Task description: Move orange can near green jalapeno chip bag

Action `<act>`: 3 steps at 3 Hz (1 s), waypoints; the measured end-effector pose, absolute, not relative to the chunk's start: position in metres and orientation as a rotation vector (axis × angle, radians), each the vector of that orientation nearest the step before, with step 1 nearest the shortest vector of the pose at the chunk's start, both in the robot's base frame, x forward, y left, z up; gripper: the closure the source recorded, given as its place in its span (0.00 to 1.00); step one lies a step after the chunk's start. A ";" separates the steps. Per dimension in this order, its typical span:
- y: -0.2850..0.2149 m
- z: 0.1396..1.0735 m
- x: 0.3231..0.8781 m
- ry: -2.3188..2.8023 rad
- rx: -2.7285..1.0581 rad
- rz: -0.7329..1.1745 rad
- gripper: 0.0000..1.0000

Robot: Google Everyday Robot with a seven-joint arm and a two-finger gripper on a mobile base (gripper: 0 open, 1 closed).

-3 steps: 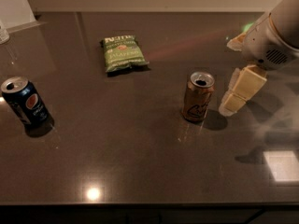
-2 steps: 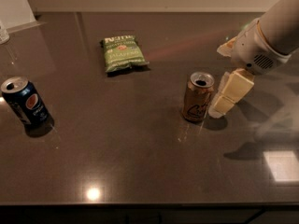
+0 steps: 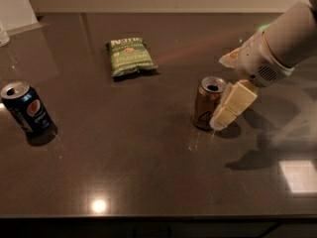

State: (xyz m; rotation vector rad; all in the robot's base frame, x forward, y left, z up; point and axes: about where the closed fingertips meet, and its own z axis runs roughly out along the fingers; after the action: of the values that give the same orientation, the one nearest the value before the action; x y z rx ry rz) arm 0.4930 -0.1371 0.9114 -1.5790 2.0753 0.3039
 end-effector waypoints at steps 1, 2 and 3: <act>-0.132 0.907 0.496 2.074 -1.557 0.333 0.18; -0.128 0.908 0.496 2.065 -1.553 0.348 0.42; -0.121 0.914 0.500 2.054 -1.559 0.359 0.65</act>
Offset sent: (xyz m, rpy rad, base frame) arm 0.0052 0.0107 -0.0020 0.0571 0.0076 -0.0057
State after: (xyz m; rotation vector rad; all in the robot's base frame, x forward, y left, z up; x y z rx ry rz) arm 0.5002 -0.1209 0.9142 -1.5588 2.0544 0.3593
